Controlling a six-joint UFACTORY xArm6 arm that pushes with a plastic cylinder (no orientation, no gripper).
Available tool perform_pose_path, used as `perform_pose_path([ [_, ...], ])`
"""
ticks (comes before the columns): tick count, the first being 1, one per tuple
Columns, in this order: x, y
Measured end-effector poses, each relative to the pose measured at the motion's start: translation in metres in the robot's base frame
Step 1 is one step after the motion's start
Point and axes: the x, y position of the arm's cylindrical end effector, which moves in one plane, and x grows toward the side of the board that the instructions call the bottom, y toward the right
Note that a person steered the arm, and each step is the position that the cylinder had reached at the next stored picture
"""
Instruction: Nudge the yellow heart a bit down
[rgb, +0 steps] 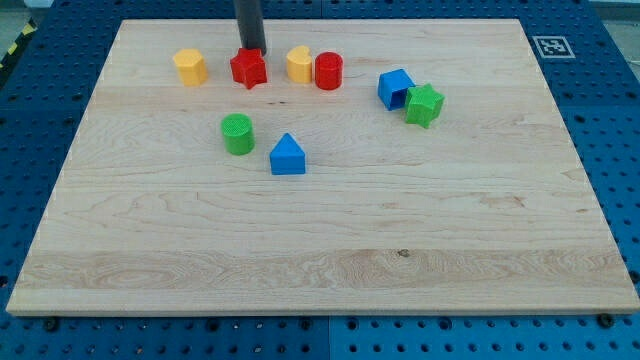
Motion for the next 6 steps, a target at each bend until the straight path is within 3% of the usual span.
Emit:
perform_pose_path([
  [2, -0.005, 0.074],
  [6, 0.011, 0.058],
])
